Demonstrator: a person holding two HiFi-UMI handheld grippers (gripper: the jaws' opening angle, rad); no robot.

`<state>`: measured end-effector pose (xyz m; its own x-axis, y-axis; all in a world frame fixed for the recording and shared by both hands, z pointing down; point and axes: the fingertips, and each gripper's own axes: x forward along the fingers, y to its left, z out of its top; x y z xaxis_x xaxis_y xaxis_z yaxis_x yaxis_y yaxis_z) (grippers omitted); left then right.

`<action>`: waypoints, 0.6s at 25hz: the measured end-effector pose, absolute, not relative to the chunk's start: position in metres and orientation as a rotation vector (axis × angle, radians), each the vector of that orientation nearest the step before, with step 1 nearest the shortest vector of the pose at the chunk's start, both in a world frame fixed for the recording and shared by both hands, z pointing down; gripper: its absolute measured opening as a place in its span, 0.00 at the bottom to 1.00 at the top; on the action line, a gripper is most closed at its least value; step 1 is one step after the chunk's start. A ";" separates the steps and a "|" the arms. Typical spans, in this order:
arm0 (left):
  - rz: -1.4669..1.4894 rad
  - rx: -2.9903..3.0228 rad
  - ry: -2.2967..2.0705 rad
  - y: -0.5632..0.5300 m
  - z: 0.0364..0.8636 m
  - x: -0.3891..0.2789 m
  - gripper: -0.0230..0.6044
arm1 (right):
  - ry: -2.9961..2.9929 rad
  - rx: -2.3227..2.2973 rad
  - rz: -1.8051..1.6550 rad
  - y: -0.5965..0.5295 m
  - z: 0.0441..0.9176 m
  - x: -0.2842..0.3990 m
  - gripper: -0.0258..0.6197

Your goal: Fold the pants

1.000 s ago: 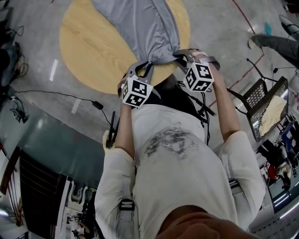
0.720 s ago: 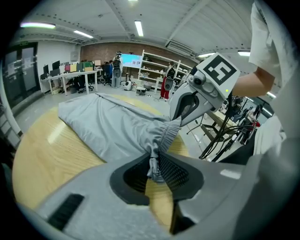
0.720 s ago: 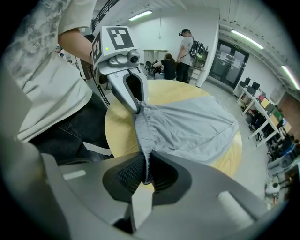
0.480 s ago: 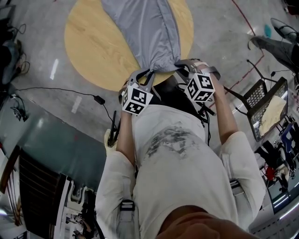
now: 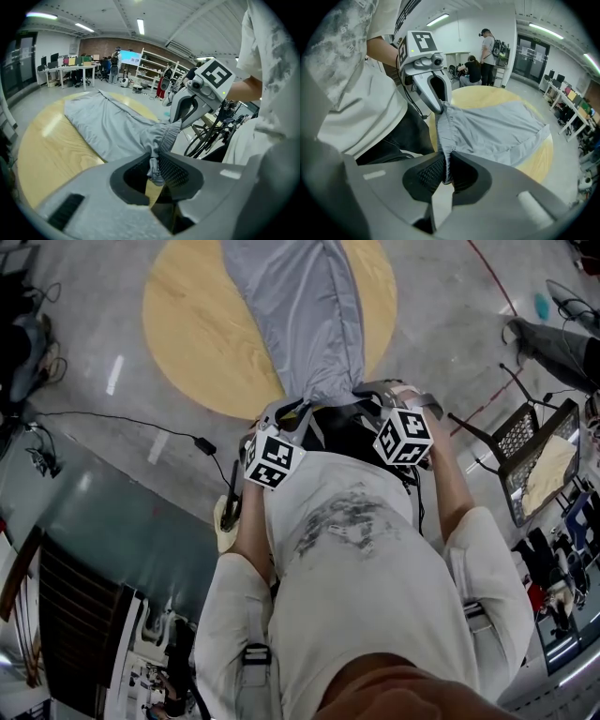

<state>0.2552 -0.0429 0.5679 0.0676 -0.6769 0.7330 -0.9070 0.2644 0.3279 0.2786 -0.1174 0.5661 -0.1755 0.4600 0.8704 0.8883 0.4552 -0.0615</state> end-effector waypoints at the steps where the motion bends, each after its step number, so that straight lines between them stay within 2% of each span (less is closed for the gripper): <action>1: 0.333 1.477 -1.667 -0.040 0.566 0.257 0.15 | -1.801 -1.155 -0.592 -0.114 0.564 0.281 0.09; 15: 0.301 1.515 -1.671 -0.033 0.544 0.241 0.15 | -1.828 -1.137 -0.623 -0.110 0.542 0.258 0.09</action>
<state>0.2411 -0.0330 0.5444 0.0828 -0.7049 0.7045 -0.9062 0.2409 0.3476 0.2577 -0.1096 0.5417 -0.2036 0.4531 0.8679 0.8887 0.4576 -0.0304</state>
